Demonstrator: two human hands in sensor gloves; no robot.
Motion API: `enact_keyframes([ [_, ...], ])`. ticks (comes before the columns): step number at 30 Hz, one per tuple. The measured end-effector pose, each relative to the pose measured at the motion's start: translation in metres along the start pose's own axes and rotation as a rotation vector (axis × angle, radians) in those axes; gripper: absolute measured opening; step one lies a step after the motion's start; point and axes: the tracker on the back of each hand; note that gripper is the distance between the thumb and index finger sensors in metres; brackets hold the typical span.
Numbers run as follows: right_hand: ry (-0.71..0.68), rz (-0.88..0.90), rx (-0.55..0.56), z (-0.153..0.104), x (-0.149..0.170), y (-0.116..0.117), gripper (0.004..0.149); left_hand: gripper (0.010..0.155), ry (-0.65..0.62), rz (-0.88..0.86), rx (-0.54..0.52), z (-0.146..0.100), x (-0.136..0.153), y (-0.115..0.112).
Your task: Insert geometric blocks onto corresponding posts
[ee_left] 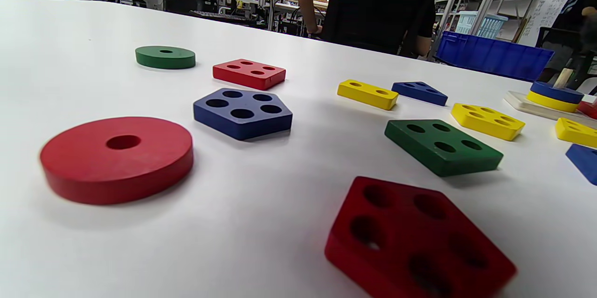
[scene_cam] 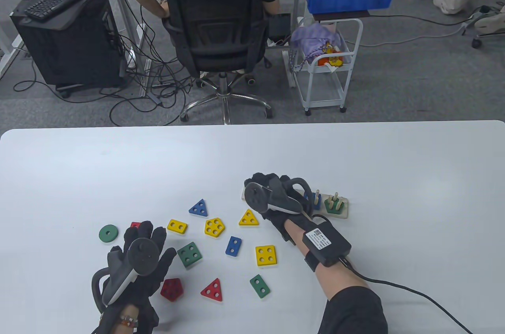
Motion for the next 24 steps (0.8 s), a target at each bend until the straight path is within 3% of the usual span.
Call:
enact_keyframes([
  [8,-0.167,0.045,-0.225,-0.071,-0.026,0.023,0.061,0.071,0.008,0.018,-0.006,0.0,-0.001,-0.001],
  [13,-0.218,0.06,-0.288,-0.082,-0.034,0.037,0.067,0.071,0.007,0.021,-0.007,-0.001,-0.002,-0.001],
  [24,-0.267,-0.041,-0.096,-0.098,-0.043,0.044,0.06,0.071,0.0,0.02,-0.006,0.0,-0.003,-0.001],
])
Point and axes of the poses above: the tracker on the back of each hand, its own x axis roughly to the little-finger side, its own z axis roughly from the wrist to the fingertips, y = z × x, and after that the axes turned 8 degrees about -y, right-handed
